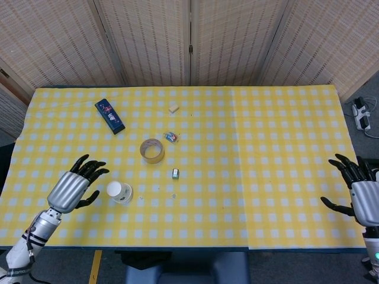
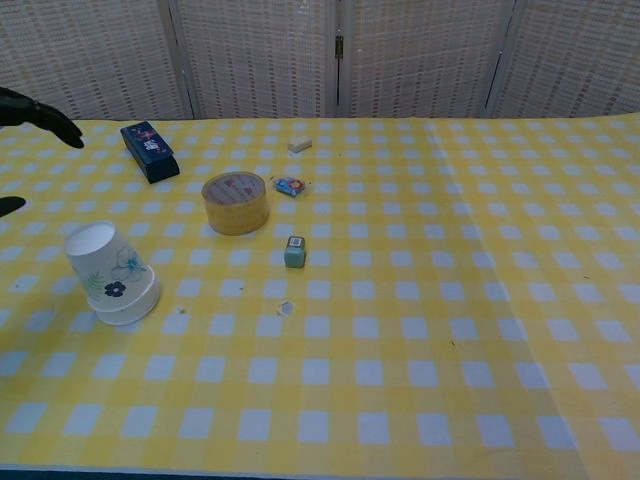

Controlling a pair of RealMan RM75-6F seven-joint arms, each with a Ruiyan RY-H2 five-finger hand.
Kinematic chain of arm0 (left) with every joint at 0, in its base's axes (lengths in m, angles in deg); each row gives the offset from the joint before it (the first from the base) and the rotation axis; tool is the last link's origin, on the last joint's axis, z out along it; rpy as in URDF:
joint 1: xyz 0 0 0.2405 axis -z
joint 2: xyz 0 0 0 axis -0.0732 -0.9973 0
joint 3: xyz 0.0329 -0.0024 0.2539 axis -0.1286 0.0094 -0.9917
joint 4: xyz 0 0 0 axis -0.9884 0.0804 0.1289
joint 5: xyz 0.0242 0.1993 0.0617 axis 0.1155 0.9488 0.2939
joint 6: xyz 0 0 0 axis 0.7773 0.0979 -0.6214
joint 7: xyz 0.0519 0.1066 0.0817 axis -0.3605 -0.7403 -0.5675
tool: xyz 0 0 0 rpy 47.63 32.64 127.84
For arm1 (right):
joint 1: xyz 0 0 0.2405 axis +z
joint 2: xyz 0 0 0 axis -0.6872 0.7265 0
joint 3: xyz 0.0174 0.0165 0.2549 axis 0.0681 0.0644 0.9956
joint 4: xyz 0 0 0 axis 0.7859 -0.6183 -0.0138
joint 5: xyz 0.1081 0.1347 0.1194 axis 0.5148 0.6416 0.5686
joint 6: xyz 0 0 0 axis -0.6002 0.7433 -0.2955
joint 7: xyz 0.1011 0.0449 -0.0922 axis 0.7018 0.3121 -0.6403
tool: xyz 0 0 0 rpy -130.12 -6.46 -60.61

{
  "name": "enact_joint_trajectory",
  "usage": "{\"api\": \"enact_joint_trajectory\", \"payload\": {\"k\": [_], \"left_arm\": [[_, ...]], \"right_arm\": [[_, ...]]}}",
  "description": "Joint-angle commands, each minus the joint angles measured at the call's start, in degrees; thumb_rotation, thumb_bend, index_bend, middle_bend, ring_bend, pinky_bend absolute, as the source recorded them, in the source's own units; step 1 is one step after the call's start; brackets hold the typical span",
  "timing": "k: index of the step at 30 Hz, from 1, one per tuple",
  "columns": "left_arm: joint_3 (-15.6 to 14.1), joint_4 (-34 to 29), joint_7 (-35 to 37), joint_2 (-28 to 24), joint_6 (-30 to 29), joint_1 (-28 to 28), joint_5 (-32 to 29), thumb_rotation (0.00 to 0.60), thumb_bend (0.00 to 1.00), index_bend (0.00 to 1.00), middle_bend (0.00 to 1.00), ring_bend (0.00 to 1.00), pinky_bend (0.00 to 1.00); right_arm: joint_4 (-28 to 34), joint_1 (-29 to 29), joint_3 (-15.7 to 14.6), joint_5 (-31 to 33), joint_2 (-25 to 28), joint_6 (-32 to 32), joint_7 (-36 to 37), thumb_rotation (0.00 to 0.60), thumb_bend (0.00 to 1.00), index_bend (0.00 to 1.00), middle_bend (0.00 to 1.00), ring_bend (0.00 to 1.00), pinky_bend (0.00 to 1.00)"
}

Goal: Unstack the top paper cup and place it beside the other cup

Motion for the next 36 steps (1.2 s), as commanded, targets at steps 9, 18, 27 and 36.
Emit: {"api": "enact_joint_trajectory", "payload": {"k": [9, 18, 27, 36], "left_arm": [[-1.60, -3.37, -3.96, -0.82, 10.72, 6.09, -2.30, 0.600, 0.43, 0.07, 0.06, 0.06, 0.00], [-2.27, -3.21, -6.32, -0.11, 11.70, 6.52, -5.08, 0.600, 0.41, 0.10, 0.05, 0.05, 0.00], [-2.62, -1.38, -6.79, 1.60, 10.34, 6.49, -5.77, 0.600, 0.35, 0.18, 0.05, 0.08, 0.01], [-2.74, 0.34, -6.40, 2.57, 11.34, 7.36, -7.30, 0.600, 0.35, 0.26, 0.06, 0.09, 0.01]], "right_arm": [[0.53, -0.52, 0.46, 0.95, 1.21, 0.17, 0.69, 0.600, 0.17, 0.20, 0.13, 0.17, 0.04], [-0.06, -0.05, 0.43, 1.02, 0.76, -0.97, 0.90, 0.600, 0.17, 0.20, 0.12, 0.17, 0.04], [-0.39, -0.03, 0.47, 1.25, 0.47, -1.27, 1.14, 0.600, 0.17, 0.20, 0.12, 0.17, 0.04], [-0.88, -0.06, 0.48, 1.38, 0.18, -1.41, 1.54, 0.600, 0.17, 0.20, 0.12, 0.17, 0.04]]}}
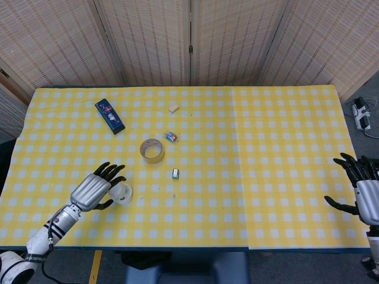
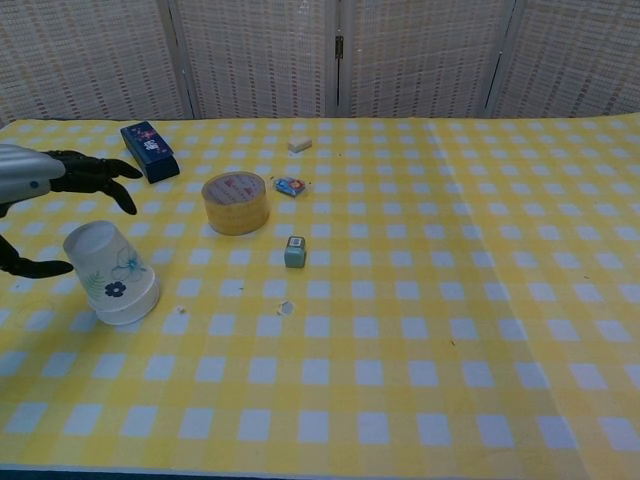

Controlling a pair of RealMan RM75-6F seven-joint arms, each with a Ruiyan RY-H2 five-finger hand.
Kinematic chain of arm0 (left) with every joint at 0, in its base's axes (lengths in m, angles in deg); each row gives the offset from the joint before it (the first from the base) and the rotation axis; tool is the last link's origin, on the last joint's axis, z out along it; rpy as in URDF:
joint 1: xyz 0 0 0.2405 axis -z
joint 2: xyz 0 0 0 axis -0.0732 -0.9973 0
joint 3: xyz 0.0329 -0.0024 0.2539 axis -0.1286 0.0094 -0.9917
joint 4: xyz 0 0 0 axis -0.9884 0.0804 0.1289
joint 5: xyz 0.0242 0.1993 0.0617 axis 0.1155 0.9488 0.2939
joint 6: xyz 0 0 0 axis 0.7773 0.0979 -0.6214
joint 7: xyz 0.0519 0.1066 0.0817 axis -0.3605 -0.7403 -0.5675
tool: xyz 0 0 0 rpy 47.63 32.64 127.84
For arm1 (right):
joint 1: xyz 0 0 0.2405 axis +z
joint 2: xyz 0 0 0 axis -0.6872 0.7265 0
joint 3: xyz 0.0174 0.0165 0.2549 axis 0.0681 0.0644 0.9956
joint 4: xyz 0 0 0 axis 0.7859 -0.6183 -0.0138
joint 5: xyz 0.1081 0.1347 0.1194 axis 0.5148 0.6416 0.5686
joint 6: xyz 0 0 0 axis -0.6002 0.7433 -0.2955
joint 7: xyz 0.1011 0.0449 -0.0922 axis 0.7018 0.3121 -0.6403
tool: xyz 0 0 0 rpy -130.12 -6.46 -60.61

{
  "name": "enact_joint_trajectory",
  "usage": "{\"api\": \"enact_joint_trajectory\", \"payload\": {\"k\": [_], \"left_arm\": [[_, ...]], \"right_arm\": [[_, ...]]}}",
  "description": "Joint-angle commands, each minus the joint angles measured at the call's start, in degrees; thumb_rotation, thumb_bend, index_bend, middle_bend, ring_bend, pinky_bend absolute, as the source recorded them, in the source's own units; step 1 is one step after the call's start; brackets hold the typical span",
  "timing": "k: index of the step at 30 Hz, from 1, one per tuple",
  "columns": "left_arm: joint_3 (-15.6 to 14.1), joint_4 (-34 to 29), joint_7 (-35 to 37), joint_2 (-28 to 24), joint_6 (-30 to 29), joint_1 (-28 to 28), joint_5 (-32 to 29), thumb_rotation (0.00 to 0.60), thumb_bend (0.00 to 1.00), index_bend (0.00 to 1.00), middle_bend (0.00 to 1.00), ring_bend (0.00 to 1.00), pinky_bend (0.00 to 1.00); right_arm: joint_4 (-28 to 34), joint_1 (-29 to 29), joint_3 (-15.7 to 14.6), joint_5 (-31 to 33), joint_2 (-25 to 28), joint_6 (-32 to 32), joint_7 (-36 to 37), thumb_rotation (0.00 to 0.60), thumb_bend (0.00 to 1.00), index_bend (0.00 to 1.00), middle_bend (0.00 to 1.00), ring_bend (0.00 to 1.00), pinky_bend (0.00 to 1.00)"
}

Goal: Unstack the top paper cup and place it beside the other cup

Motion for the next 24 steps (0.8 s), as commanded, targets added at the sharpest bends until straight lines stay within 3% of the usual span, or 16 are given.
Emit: {"api": "enact_joint_trajectory", "payload": {"k": [1, 24], "left_arm": [[-0.01, 0.37, 0.16, 0.21, 0.09, 0.15, -0.35, 0.600, 0.36, 0.26, 0.06, 0.09, 0.01], [-0.78, 2.40, 1.47, 1.60, -1.06, 0.61, -0.69, 0.600, 0.38, 0.31, 0.09, 0.10, 0.01]], "right_arm": [[-0.07, -0.01, 0.00, 0.01, -0.01, -0.02, 0.07, 0.600, 0.17, 0.20, 0.12, 0.17, 0.04], [0.00, 0.28, 0.61, 0.67, 0.40, -0.48, 0.33, 0.600, 0.17, 0.20, 0.12, 0.17, 0.04]]}}
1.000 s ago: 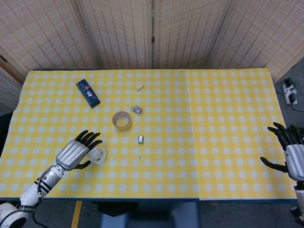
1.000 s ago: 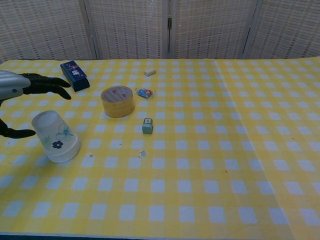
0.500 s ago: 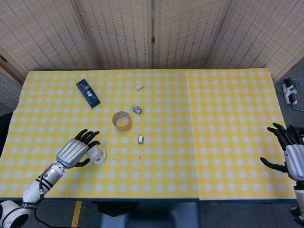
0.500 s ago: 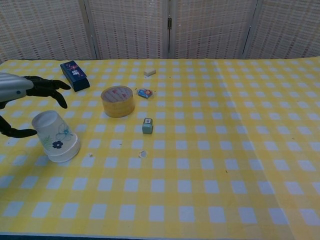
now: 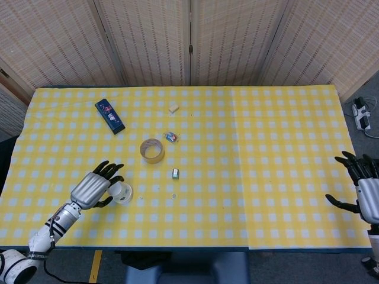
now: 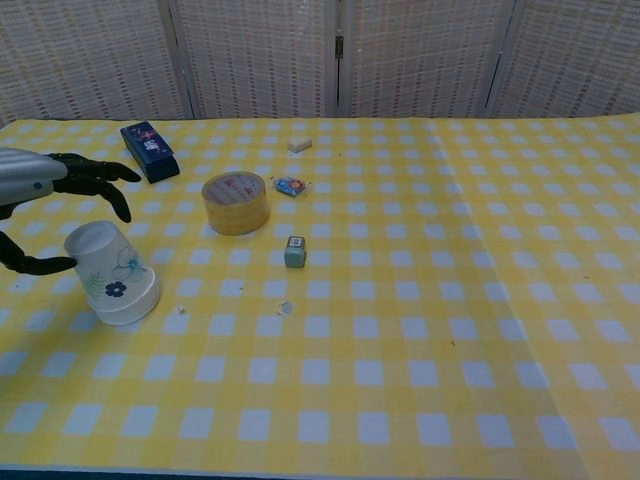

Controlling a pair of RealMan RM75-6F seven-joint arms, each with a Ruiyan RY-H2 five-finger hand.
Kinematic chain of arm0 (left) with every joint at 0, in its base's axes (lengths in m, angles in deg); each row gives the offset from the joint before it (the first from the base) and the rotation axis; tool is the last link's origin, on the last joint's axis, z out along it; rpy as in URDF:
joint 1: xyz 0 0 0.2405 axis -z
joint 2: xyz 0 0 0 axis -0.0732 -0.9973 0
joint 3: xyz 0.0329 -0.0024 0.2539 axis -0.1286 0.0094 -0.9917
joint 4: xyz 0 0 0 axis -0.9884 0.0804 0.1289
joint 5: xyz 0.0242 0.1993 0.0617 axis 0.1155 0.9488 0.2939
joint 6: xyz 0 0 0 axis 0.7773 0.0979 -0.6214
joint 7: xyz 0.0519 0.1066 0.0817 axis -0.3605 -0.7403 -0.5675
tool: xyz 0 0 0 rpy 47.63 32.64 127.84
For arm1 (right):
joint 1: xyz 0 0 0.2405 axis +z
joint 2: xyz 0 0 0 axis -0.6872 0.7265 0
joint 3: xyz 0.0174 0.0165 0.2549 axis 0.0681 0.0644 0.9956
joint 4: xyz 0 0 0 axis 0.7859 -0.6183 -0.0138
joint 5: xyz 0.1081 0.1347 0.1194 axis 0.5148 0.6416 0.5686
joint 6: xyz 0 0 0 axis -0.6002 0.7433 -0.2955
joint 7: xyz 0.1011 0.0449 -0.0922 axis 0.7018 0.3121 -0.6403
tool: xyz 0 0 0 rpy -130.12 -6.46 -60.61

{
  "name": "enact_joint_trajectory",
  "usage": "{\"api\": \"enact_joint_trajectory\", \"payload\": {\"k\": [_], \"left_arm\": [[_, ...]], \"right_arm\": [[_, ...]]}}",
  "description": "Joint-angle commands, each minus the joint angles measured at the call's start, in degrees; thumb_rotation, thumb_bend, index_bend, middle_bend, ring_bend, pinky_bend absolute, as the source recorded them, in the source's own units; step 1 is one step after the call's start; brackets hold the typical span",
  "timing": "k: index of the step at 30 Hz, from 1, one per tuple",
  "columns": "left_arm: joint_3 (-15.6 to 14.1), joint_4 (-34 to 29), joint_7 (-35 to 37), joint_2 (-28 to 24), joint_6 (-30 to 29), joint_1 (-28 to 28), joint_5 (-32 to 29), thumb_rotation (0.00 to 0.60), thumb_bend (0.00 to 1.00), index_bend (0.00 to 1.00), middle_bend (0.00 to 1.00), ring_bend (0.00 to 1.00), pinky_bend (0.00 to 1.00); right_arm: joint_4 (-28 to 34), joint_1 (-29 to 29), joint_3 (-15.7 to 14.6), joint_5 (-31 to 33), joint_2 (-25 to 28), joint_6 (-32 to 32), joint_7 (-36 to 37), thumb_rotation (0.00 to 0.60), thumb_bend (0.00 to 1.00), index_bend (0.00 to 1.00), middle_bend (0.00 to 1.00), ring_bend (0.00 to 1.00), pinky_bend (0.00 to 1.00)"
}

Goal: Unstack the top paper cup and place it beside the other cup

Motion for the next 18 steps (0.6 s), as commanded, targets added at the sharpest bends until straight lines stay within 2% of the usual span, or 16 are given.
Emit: {"api": "enact_joint_trajectory", "payload": {"k": [1, 18], "left_arm": [[-0.06, 0.04, 0.02, 0.05, -0.08, 0.02, 0.02, 0.600, 0.38, 0.31, 0.09, 0.10, 0.01], [-0.62, 0.80, 0.51, 0.51, -0.57, 0.16, 0.21, 0.600, 0.39, 0.35, 0.11, 0.11, 0.02]], "right_arm": [[0.04, -0.01, 0.01, 0.05, 0.04, -0.04, 0.01, 0.600, 0.17, 0.20, 0.12, 0.17, 0.04], [0.10, -0.01, -0.03, 0.15, -0.12, -0.27, -0.12, 0.600, 0.17, 0.20, 0.12, 0.17, 0.04]]}}
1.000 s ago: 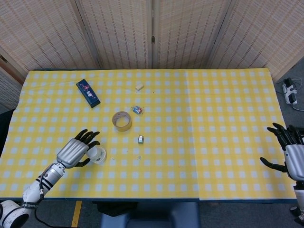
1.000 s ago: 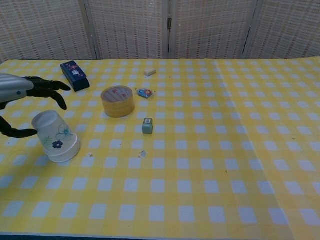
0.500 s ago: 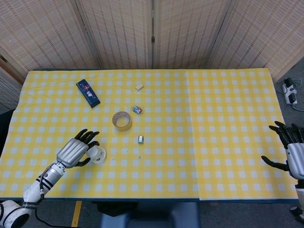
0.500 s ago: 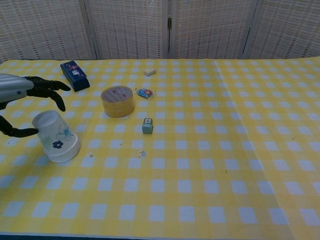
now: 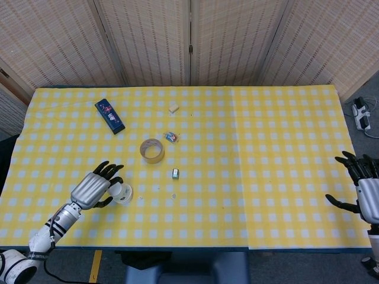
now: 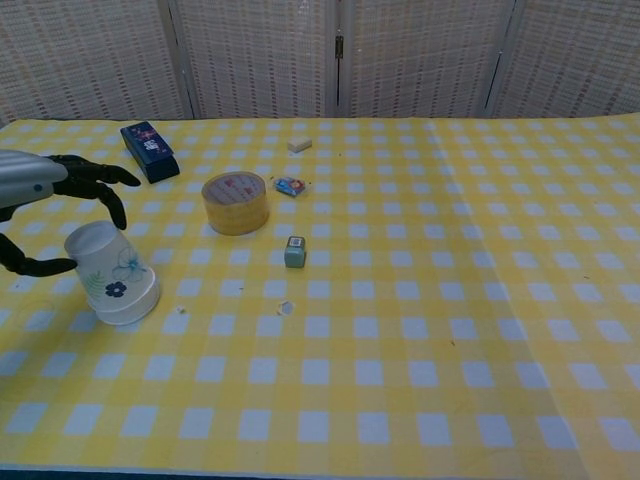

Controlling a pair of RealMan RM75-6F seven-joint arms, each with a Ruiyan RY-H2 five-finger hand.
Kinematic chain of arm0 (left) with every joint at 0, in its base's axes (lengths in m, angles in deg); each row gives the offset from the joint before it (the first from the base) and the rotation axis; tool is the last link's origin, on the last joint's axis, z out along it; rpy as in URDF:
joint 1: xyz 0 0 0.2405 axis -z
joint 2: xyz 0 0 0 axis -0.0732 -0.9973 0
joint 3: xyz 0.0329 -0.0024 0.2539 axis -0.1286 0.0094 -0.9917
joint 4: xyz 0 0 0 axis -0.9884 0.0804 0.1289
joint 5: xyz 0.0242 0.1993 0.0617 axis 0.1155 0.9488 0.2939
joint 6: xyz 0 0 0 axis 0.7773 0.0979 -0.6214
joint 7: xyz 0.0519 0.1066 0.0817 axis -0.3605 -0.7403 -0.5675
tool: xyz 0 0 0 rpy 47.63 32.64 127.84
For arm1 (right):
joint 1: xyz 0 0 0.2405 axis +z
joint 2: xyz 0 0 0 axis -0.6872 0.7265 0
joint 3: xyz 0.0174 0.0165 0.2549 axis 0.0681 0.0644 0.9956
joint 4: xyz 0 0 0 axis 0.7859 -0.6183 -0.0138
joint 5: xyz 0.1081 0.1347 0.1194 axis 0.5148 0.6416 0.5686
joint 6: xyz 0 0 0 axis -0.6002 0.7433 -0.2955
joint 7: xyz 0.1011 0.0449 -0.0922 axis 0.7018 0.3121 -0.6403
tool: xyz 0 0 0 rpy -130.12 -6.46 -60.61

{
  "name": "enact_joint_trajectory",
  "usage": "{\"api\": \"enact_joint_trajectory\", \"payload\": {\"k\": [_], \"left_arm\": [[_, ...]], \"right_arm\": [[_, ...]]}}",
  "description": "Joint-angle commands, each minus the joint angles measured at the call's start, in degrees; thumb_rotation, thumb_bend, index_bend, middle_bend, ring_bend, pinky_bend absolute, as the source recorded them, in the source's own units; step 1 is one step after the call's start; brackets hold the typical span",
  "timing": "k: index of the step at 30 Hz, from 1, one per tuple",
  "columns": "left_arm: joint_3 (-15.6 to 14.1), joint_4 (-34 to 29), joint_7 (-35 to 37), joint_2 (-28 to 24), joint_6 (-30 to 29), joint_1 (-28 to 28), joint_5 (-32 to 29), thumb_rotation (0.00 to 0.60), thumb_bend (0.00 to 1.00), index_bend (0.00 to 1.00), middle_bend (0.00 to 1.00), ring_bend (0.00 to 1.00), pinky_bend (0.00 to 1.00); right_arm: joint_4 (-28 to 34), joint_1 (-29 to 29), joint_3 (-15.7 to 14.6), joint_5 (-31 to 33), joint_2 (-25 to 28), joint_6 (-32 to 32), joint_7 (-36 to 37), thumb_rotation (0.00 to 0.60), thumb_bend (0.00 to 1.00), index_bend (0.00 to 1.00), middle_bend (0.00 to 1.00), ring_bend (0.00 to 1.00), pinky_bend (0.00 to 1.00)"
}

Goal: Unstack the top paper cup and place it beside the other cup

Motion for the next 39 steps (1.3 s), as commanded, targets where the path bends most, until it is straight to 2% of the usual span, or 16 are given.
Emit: {"api": "enact_joint_trajectory", "payload": {"k": [1, 22, 29, 39], "left_arm": [[-0.04, 0.08, 0.07, 0.04, -0.03, 0.04, 0.04, 0.600, 0.39, 0.35, 0.11, 0.11, 0.02], [0.26, -2.96, -1.26, -2.83, -0.65, 0.57, 0.24, 0.600, 0.41, 0.37, 0.12, 0.11, 0.01], [1.06, -7.40, -2.12, -6.82, -2.41, 0.35, 0.63, 0.600, 0.41, 0.38, 0.12, 0.11, 0.01], [3.70, -11.42, -1.05, -11.76, -6.33, -0.47, -0.05, 0.600, 0.42, 0.38, 0.12, 0.11, 0.01]], "right_arm": [[0.01, 0.00, 0.00, -0.01, -0.02, 0.00, -0.01, 0.600, 0.17, 0.20, 0.12, 0.17, 0.04], [-0.34, -0.05, 0.02, -0.06, -0.29, 0.08, 0.40, 0.600, 0.17, 0.20, 0.12, 0.17, 0.04], [-1.05, -0.10, 0.04, -0.11, -0.57, 0.19, 1.25, 0.600, 0.17, 0.20, 0.12, 0.18, 0.04], [-1.75, -0.27, -0.06, -0.30, -0.79, 0.46, 1.97, 0.600, 0.17, 0.20, 0.12, 0.17, 0.04]]}}
